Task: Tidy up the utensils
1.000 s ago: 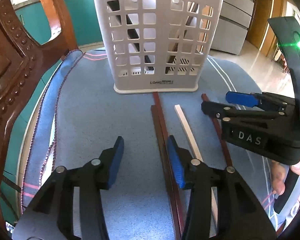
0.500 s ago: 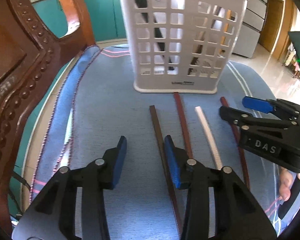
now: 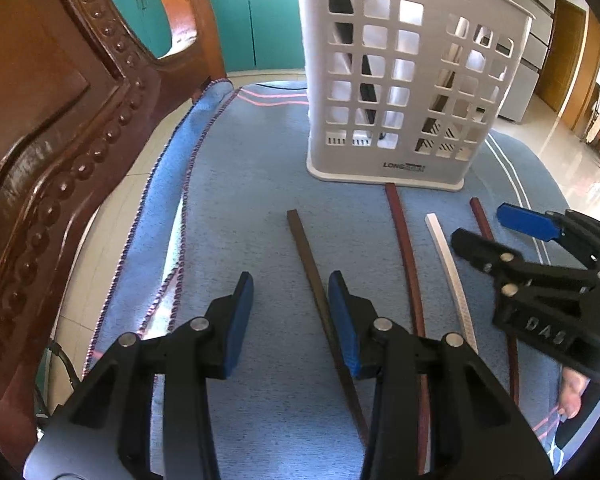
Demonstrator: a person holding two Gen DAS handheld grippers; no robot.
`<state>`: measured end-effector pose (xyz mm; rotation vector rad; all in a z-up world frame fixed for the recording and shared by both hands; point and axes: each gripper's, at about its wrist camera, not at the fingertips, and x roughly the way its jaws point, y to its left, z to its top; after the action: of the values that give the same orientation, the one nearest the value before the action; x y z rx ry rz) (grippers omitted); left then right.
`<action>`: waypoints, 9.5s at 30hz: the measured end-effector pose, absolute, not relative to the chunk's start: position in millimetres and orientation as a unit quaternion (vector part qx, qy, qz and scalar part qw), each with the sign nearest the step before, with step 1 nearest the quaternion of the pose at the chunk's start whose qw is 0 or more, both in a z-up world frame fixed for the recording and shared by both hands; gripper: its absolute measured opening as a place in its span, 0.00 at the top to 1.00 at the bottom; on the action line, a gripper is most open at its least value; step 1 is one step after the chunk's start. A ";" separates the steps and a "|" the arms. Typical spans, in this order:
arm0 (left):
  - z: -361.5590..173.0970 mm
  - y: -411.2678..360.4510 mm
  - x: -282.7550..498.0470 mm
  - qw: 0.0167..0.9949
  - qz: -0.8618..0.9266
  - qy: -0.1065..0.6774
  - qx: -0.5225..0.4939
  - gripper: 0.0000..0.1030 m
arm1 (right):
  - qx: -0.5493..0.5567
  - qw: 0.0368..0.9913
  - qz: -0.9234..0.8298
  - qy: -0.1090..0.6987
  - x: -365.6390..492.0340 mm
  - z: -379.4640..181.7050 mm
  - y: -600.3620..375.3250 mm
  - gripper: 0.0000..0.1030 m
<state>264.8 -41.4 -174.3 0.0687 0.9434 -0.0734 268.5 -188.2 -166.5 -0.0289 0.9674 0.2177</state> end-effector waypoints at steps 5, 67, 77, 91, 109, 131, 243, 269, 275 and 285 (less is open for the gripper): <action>-175.2 -41.7 267.2 0.889 -0.036 0.454 0.034 0.61 | -0.038 0.878 0.110 0.464 264.3 -168.6 -178.3 0.41; -166.8 -5.6 282.9 0.874 -0.111 0.466 -0.084 0.89 | 0.025 0.879 0.125 0.459 263.8 -142.4 -199.6 0.83; -181.3 -30.0 295.2 0.872 -0.070 0.483 -0.028 0.71 | -0.020 0.866 0.121 0.484 260.3 -159.1 -177.5 0.63; -171.2 -30.8 293.4 0.881 -0.063 0.468 -0.034 0.93 | 0.034 0.867 0.140 0.478 261.1 -148.1 -190.4 0.94; 48.6 0.2 208.5 0.965 -0.134 0.207 -0.092 0.93 | 0.184 0.919 0.256 0.239 214.2 36.6 -272.6 0.94; 39.4 -3.2 327.3 0.974 -0.059 0.150 -0.161 0.93 | 0.129 0.969 0.157 0.138 272.2 49.8 -275.6 0.94; -179.0 -19.1 281.5 0.885 -0.051 0.462 0.016 0.63 | 0.030 0.861 0.112 0.495 246.8 -151.0 -194.9 0.72; -163.3 -27.6 299.0 0.887 -0.051 0.460 0.016 0.93 | -0.009 0.872 0.136 0.470 244.9 -149.4 -173.6 0.94; -113.8 -16.9 265.4 0.916 -0.061 0.397 0.003 0.93 | 0.049 0.896 0.170 0.408 230.0 -97.9 -200.3 0.94; 13.2 0.1 219.9 0.954 -0.130 0.262 -0.059 0.93 | 0.182 0.905 0.263 0.281 203.3 16.4 -260.1 0.94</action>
<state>220.0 0.1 13.2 -0.1198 0.5324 -0.2643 203.3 -260.1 16.4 0.3753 0.5800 0.5432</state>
